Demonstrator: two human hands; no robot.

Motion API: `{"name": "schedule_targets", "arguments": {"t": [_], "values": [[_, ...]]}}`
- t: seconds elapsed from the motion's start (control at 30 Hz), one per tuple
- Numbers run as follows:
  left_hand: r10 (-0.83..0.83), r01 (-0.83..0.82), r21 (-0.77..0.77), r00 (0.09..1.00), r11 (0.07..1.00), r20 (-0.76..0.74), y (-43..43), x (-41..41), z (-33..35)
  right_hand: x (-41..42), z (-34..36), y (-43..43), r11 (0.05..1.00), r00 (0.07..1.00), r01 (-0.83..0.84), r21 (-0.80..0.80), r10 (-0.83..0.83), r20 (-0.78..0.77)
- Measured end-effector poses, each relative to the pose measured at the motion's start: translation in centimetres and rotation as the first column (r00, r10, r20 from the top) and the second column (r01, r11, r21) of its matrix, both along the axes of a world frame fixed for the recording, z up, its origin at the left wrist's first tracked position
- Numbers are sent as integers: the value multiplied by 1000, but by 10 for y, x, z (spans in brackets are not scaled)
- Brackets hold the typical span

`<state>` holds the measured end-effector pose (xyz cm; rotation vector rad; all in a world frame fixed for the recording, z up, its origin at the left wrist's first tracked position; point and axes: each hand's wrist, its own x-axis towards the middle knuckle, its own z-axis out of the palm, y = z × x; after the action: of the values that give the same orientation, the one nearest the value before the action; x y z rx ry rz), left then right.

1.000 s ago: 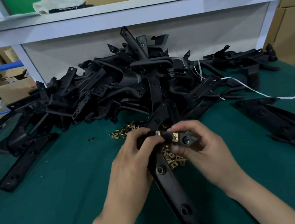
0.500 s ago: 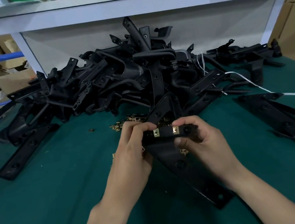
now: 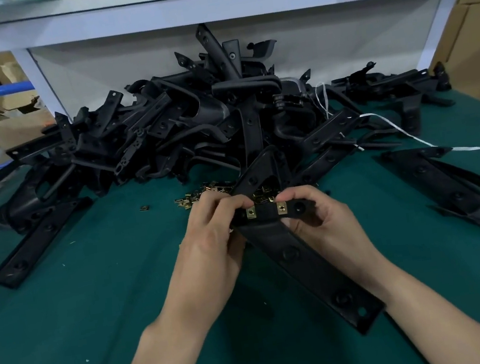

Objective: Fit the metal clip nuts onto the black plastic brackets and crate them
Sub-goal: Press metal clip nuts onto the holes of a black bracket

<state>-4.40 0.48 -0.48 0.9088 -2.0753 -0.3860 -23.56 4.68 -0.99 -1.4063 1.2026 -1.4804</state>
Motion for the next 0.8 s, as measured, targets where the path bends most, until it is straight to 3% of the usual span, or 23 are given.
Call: {"name": "schedule_targets", "arguments": {"t": [0.1,0.3,0.43,0.57,0.63,0.73,0.8], "values": [[31,-31,8,999,999,-11,3,-2,-3,-1,2,0,997,994,-73,3,73,82],[-66,71,123,997,990,-50,25,-18,6,-12,5,41,985,872,-158,65,108,478],[-259,256,60,965,965,43,65,-67,26,-57,15,120,993,873,11,122,-69,482],[-461,460,20,885,887,68,133,-147,41,-107,21,216,960,752,257,108,-269,602],[-541,540,43,840,841,39,177,-195,43,-128,21,265,931,633,360,53,-286,720],[-626,624,112,780,773,-24,250,-265,45,-148,6,328,844,211,532,67,-209,955],[-735,709,210,673,674,85,297,-302,42,-150,-13,360,777,56,626,59,-120,991]]}}
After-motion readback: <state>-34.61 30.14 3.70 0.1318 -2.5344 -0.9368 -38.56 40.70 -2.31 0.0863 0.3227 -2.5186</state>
